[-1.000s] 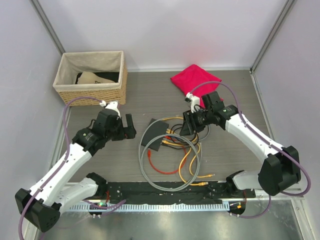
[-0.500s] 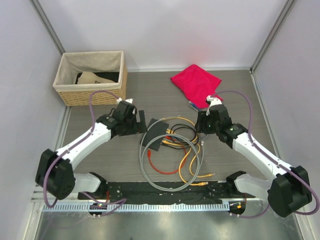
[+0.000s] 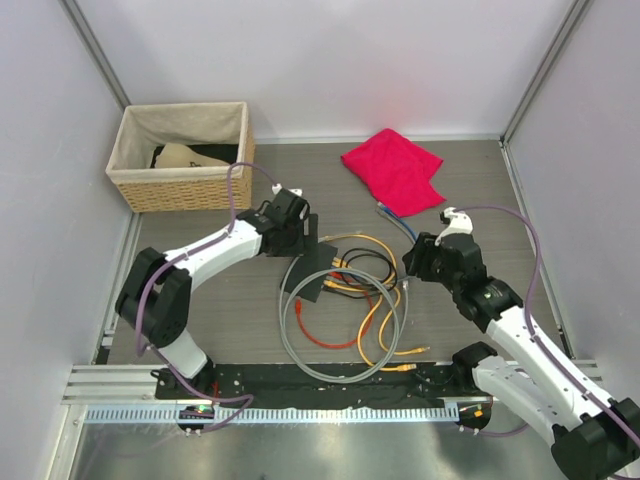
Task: Insert the plug into the switch port
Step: Insert the connector into the switch port.
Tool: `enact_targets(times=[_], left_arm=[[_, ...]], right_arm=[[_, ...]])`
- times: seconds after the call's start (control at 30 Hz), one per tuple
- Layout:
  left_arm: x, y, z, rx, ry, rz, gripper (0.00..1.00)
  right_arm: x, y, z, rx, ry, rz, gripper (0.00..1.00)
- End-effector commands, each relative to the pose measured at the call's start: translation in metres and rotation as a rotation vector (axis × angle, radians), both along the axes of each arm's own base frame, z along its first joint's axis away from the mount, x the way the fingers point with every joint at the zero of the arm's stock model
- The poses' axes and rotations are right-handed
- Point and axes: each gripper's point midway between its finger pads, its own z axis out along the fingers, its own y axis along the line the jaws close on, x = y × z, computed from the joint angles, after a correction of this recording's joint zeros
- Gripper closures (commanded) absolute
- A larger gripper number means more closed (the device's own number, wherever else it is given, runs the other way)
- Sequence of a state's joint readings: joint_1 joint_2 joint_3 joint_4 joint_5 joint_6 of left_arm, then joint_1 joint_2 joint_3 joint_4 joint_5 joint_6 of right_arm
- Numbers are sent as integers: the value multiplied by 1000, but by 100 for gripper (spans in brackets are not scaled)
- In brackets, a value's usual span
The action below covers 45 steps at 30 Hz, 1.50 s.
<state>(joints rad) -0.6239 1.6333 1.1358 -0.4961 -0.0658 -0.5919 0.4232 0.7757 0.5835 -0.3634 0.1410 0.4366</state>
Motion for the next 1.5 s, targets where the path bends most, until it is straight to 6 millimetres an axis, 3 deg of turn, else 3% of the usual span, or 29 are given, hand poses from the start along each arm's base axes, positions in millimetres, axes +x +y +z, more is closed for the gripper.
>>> enact_targets(times=[0.0,0.13,0.23,0.4,0.5,0.8,0.9,1.1,1.37,1.4,1.47], left_arm=[[12,-17,8,11,-51,-55,17],[9,-21,-4,45,-22,-71,21],[8,-21,-13,64,-5,-71,31],[5,-19,-18,85,8,-64,49],[3,-15,-16,90,4,-54,57],[4,-7,5,79,-44,-2,87],[3,0,17,86,-70,28,95],[-18,29,28,118,-63,113,97],[-95,70,4,82,67,180,88],[-110,78,-9,97,106,182,85],[-125,75,-7,42,126,184,77]], right_arm=[[-16,3,-7,55,39,13,46],[-29,7,-17,69,90,47,48],[-42,18,-28,97,155,115,51],[-49,16,-54,73,232,113,55],[-48,23,-54,102,230,131,60],[-65,32,-60,151,310,173,61],[-68,31,-57,164,308,166,68],[-63,32,-49,146,285,186,99],[-42,72,-30,136,234,395,99],[-41,76,-28,128,224,418,99],[-39,89,-25,103,188,487,99]])
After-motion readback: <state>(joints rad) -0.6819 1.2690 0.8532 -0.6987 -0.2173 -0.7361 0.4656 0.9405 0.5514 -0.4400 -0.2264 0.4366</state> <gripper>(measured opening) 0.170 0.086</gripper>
